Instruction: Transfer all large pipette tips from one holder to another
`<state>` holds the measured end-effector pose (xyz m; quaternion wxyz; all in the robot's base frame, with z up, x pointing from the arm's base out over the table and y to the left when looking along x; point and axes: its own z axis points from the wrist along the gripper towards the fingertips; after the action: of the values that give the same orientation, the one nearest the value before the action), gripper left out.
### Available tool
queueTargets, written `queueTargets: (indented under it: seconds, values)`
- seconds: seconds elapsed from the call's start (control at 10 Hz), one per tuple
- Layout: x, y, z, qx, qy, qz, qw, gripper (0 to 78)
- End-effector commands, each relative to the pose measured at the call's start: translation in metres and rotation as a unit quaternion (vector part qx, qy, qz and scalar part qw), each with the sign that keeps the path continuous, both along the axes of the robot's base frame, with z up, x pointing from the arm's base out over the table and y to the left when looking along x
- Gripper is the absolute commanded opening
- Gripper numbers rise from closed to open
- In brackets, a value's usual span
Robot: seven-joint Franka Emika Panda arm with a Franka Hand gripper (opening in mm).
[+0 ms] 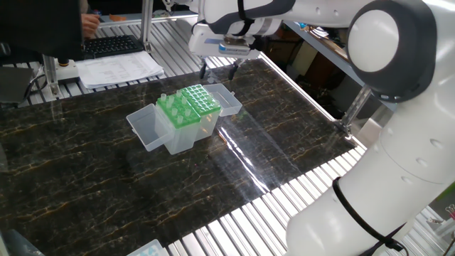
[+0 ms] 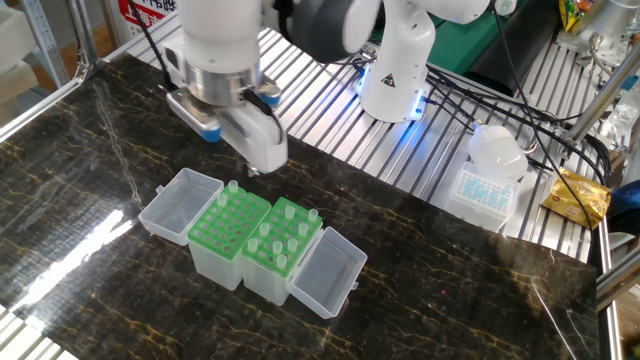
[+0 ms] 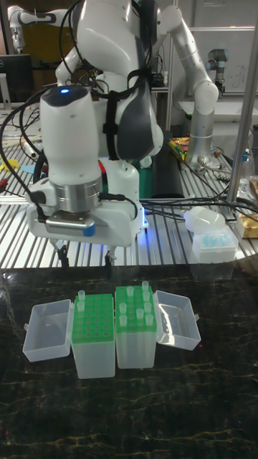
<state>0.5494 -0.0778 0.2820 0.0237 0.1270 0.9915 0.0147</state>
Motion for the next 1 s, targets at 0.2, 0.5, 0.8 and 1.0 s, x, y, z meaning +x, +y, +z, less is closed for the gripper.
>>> queueTargets:
  seconds: [0.2, 0.5, 0.8, 1.0]
  values:
    - [0.004, 0.023, 0.003, -0.004, -0.001, 0.04, 0.9992, 77.5]
    - [0.006, 0.029, 0.001, -0.006, -0.001, 0.072, 0.9974, 77.5]
    - [0.01, 0.042, -0.01, -0.013, 0.0, 0.112, 0.9936, 77.5]
    - [0.013, 0.047, -0.012, -0.019, 0.002, 0.112, 0.9936, 77.5]
